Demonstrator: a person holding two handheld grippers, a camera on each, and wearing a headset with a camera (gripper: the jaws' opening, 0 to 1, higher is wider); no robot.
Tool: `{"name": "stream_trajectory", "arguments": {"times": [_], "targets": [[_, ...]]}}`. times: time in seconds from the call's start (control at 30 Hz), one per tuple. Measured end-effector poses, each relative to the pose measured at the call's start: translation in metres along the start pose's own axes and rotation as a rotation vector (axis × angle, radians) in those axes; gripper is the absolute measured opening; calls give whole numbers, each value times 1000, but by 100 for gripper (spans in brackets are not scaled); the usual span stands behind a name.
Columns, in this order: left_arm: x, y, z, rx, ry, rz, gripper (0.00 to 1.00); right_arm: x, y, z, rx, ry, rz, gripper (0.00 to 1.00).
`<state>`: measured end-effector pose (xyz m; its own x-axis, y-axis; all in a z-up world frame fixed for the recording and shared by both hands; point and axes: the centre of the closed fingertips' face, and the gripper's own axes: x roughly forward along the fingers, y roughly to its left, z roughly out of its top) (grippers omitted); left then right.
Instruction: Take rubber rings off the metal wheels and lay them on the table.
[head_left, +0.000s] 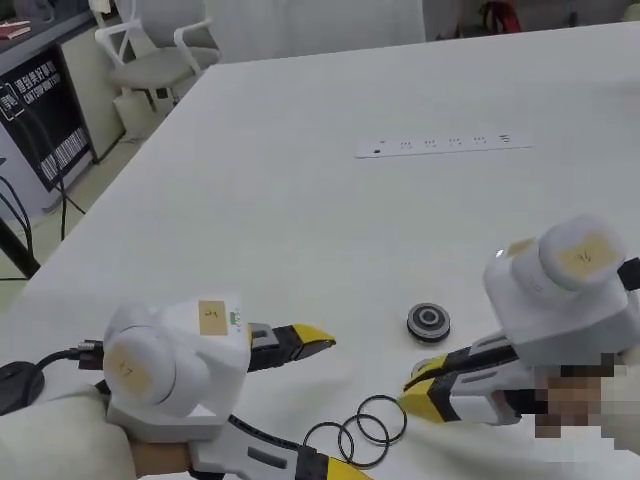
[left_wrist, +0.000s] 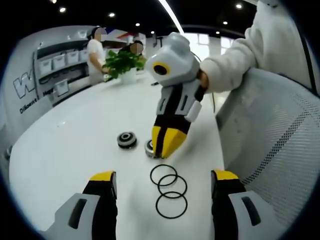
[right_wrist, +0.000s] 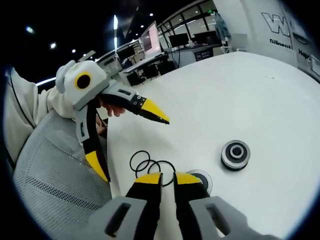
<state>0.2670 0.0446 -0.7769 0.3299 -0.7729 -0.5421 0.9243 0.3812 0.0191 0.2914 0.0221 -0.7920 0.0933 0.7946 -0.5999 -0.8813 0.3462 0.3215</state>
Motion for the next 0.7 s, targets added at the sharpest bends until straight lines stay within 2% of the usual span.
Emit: {"name": "stream_trajectory", "arguments": {"times": [0.2, 0.7], "targets": [[-1, 0, 1, -1, -1, 2, 78, -9, -5, 12, -3, -40, -21, 8], [-9, 8, 2, -17, -14, 29, 77, -49, -36, 53, 61, -225, -92, 13]]}}
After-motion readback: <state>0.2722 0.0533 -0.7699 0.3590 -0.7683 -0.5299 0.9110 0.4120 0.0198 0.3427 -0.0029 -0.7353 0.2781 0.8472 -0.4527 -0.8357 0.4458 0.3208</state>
